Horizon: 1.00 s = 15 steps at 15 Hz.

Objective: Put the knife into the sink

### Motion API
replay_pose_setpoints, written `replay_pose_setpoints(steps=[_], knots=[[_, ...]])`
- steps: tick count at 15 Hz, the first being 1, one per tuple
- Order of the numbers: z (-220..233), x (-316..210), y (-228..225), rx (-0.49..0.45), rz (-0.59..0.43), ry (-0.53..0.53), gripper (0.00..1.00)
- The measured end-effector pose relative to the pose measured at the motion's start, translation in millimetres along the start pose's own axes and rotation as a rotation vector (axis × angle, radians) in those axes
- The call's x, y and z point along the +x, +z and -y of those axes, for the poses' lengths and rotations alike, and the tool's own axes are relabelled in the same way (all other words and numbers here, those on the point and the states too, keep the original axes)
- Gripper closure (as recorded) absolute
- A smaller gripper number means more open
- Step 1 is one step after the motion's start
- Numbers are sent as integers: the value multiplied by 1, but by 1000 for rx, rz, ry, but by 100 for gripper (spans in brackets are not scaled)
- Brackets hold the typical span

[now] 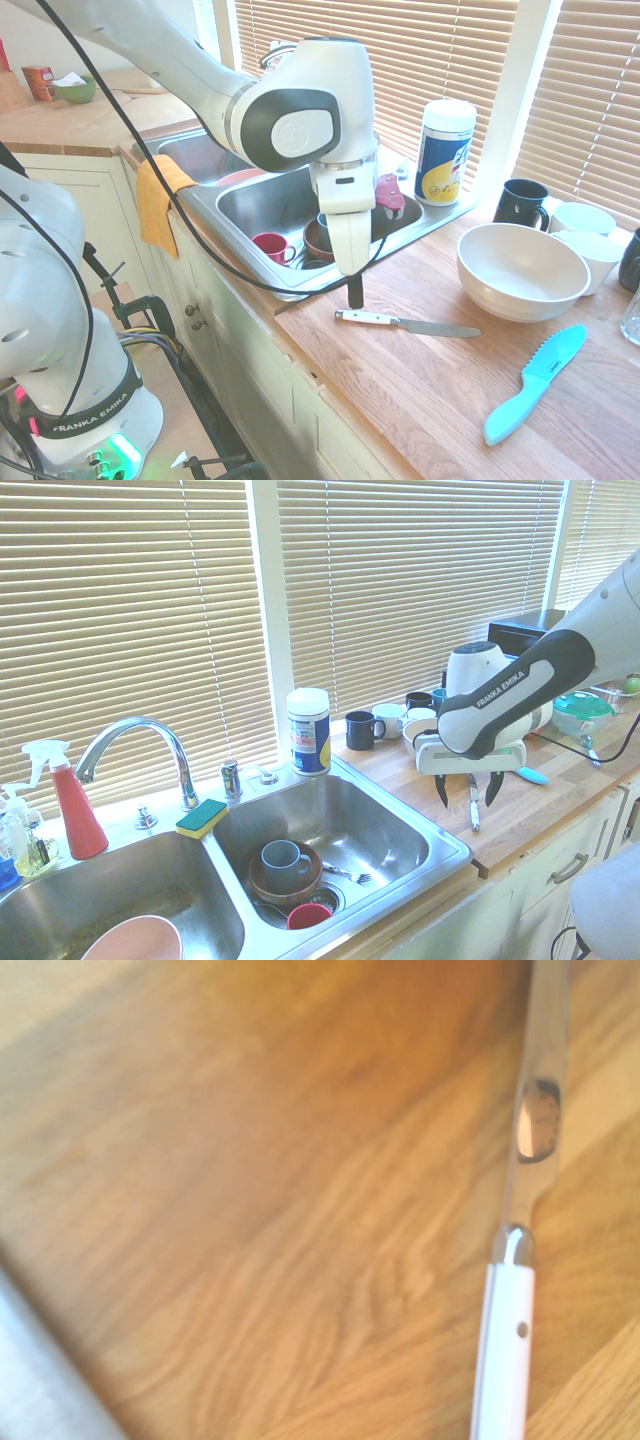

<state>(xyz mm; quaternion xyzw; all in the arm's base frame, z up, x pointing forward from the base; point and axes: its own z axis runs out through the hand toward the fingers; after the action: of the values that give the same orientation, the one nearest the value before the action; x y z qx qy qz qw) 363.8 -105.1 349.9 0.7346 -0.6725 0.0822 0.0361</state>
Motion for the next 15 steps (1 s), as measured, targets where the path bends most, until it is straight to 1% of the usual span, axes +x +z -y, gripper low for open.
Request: replay_pose_setpoints(steps=[7, 11, 12, 15], knots=[[-1, 12, 16, 3, 14, 27, 0], [2, 12, 34, 2, 16, 16, 0], [3, 12, 38, 1, 17, 12, 100], [5, 13, 41, 8, 12, 7, 100]])
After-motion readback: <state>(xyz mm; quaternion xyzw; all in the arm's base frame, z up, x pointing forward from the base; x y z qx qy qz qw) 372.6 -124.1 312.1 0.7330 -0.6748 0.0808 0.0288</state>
